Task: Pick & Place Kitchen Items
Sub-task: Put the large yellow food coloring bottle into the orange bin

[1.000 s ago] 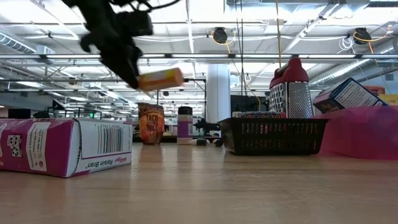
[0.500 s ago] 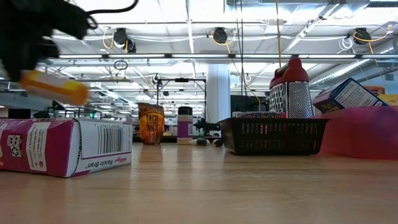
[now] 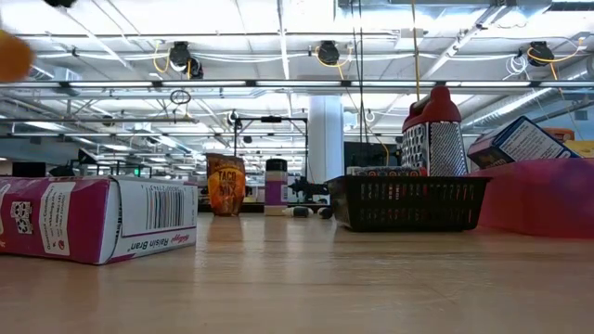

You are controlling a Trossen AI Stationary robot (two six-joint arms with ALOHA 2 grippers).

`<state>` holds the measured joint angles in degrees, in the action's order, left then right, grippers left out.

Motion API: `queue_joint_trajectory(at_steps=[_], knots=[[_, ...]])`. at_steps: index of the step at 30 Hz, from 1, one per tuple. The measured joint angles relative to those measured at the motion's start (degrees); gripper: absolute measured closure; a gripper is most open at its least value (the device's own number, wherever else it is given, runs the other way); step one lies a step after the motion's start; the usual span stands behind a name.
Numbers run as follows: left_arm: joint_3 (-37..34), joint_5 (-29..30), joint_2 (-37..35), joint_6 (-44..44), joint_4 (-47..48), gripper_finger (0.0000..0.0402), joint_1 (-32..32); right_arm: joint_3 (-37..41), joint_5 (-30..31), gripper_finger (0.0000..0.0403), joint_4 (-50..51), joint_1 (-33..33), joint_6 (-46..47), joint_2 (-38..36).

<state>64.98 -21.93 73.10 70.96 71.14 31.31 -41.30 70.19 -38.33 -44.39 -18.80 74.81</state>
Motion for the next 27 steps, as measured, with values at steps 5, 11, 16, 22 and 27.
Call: queue_joint_trajectory(at_steps=[5,11,16,22,27], knots=[[2.4,-10.6,-0.1,12.0,3.9,0.0309,-0.1,0.0,0.0,0.0348,0.0,0.2,-1.2,0.0],[2.3,-21.5,1.3,20.5,11.1,0.0309,0.5,0.0,0.0,0.0348,0.0,0.2,-3.1,0.0],[2.3,-25.2,3.7,20.7,11.8,0.0309,0.4,0.0,0.0,0.0348,0.0,0.2,-3.1,0.0],[2.3,-29.7,9.3,17.9,11.8,0.0309,1.0,0.0,0.0,0.0348,0.0,0.2,-3.1,0.0],[2.3,-33.1,15.6,10.3,11.8,0.0309,1.2,0.0,0.0,0.0348,0.0,0.2,-3.1,0.0]])
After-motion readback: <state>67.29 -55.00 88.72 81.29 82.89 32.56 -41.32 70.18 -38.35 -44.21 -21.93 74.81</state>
